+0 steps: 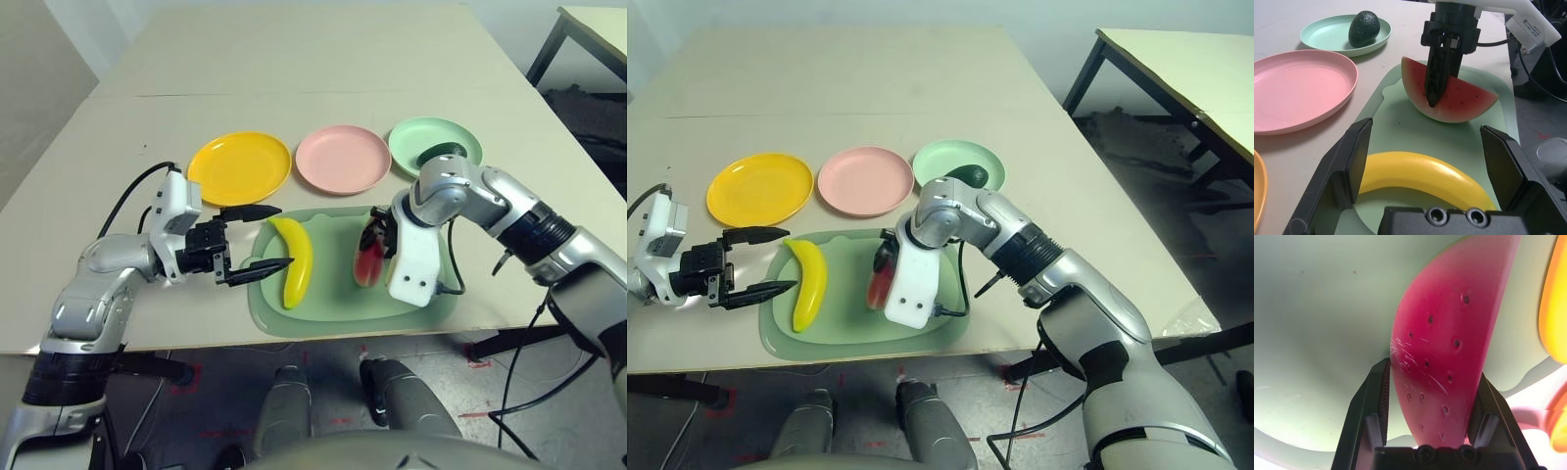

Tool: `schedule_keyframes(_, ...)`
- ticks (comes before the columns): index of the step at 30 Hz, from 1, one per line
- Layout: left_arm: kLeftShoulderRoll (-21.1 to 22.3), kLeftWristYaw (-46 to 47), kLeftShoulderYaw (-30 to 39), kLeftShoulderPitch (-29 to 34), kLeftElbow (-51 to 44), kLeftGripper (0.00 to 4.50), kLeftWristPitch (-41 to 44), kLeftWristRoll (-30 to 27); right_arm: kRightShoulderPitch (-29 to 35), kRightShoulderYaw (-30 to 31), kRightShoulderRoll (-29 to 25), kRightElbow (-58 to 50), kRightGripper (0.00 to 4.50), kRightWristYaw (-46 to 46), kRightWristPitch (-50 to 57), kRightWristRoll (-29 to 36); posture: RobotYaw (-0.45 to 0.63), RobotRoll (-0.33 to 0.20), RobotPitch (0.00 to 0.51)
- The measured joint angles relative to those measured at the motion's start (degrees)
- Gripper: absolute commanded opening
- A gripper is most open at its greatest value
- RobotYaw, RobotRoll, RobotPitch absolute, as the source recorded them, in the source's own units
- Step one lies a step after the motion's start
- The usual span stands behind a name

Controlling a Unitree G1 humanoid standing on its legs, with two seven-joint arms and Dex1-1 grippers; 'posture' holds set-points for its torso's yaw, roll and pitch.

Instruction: Place the fruits into color-matched plates.

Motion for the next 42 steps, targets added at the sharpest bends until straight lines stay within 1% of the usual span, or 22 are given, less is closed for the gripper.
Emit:
schedule_keyframes(6,-0.5,1.9,0.1,0.7,0.1,4.50,0.0,0.2,-8.3,-2.6,2.8,7.3,2.09,-1.1,1.0,0.9,-0.05,0.000,0.169)
schedule_keyframes(9,-1.4,5.4,0.2,0.5,0.3,4.50,0.1,1.5,-11.7,-3.5,4.9,13.4,2.09,-3.7,1.1,0.2,-0.04,0.000,0.170)
schedule_keyframes(12,-2.5,10.0,0.3,-1.1,1.4,4.50,0.2,3.7,-15.8,-4.2,7.5,20.9,2.09,-8.5,0.8,-1.9,-0.04,0.000,0.170)
schedule_keyframes(15,-3.2,13.6,0.4,-2.5,1.9,4.50,1.1,4.3,-20.2,-4.4,9.6,29.4,2.09,-15.5,0.5,-5.5,-0.04,0.000,0.171)
schedule_keyframes(19,-3.3,16.1,0.6,-3.1,2.0,4.50,2.1,4.8,-23.2,-4.3,12.2,39.4,2.09,-26.2,0.7,-11.2,-0.03,0.000,0.172)
schedule_keyframes(23,-3.2,16.5,0.6,-3.1,1.9,4.50,2.3,5.0,-24.3,-3.1,13.8,47.2,2.09,-36.2,1.9,-16.6,-0.02,0.000,0.178)
schedule_keyframes(30,-3.0,17.2,0.6,-2.9,1.0,4.50,3.1,5.1,-23.9,-0.9,16.4,54.2,2.09,-46.7,4.5,-22.6,-0.01,0.000,0.181)
schedule_keyframes(34,-2.9,17.5,0.6,-2.5,0.0,4.50,3.4,5.1,-23.2,-0.1,17.2,56.1,2.09,-50.1,6.1,-24.2,0.00,0.000,0.181)
schedule_keyframes(42,-2.9,17.5,0.6,-2.2,-0.2,4.50,3.6,5.0,-20.7,0.4,18.0,57.0,2.09,-51.9,7.2,-26.2,0.00,0.000,0.183)
